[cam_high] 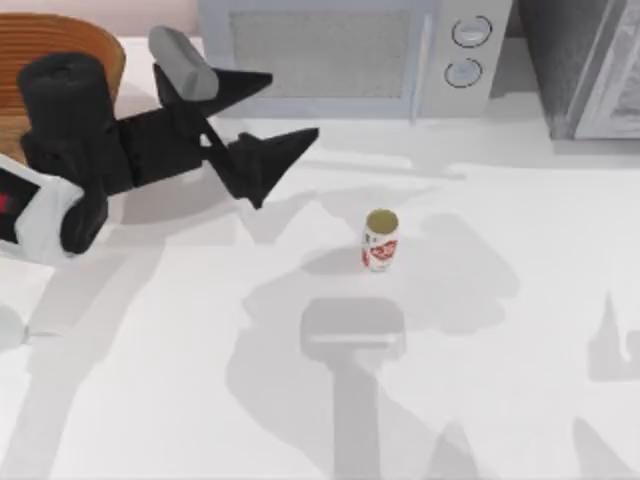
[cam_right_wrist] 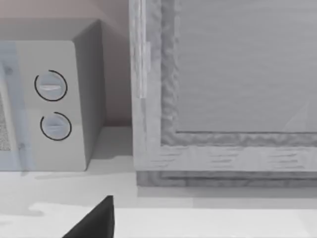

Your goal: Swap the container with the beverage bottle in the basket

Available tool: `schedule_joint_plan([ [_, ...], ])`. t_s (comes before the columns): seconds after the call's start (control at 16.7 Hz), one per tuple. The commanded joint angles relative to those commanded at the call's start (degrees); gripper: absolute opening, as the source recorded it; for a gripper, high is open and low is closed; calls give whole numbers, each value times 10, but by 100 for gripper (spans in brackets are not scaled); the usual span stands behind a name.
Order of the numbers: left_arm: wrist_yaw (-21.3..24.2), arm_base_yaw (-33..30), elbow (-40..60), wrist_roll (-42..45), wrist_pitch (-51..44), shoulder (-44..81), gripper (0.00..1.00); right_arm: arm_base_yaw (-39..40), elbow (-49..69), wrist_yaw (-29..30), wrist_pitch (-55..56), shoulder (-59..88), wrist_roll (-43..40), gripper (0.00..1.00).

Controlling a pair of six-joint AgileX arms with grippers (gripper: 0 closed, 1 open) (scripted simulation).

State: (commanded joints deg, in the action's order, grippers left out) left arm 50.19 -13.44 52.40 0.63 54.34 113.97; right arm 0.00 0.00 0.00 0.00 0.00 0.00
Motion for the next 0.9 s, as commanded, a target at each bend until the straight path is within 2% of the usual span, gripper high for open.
schedule_joint_plan([
  [0.54,-280,95,-278,3,-306,-645,100,0,0,0,0,0,0,100],
  [0.9,-430,126,-441,-2,-467,-993,100,0,0,0,0,0,0,100],
])
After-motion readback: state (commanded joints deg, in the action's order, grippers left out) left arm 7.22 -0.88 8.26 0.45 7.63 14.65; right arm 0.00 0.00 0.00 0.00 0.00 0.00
